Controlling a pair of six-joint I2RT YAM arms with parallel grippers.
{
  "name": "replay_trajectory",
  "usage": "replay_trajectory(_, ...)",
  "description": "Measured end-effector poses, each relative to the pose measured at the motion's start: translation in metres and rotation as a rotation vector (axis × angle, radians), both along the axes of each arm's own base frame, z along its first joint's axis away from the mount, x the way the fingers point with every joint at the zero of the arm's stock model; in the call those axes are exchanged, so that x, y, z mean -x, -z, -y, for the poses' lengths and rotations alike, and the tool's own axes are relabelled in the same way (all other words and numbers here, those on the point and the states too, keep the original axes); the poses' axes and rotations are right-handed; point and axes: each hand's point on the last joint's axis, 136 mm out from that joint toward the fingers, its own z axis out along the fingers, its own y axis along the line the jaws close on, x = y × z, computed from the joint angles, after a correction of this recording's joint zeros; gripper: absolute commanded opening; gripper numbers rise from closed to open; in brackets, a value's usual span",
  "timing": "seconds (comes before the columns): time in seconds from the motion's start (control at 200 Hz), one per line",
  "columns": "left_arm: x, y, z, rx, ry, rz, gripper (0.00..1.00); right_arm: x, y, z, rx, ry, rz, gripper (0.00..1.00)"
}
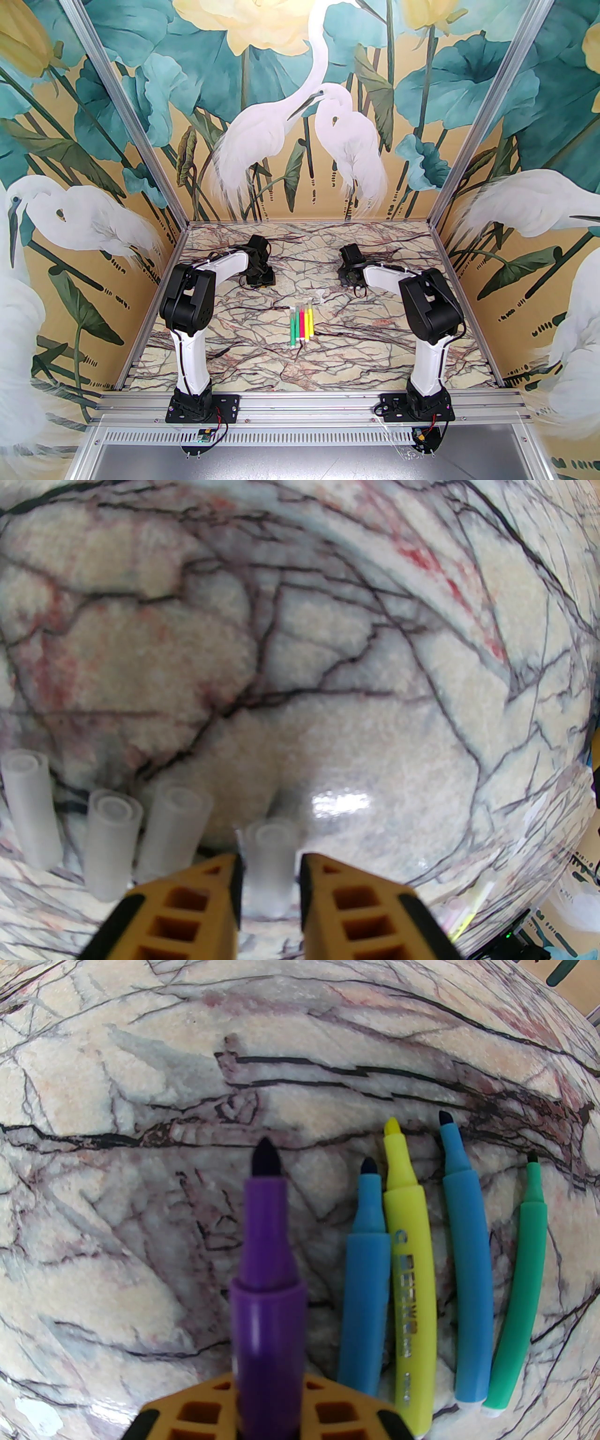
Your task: Open the pen caps
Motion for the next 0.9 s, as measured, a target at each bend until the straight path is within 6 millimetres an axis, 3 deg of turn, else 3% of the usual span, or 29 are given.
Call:
replay_trajectory(0.37,0.000,0.000,0.000,0.000,0.000,0.000,0.34,0.001,0.001,0.001,0.003,0.000,-0.007,0.24)
replay_trajectory(0.5,0.000,-0.003,0.001,0.005,0.001,0.006,0.40,0.002,0.001,0.002,0.010,0.000,-0.012,0.26)
replay_trajectory(0.9,0.008,-0.053,0.005,0.086,0.022,0.162,0.62,0.007,-0.010,0.006,0.037,-0.008,-0.017,0.34)
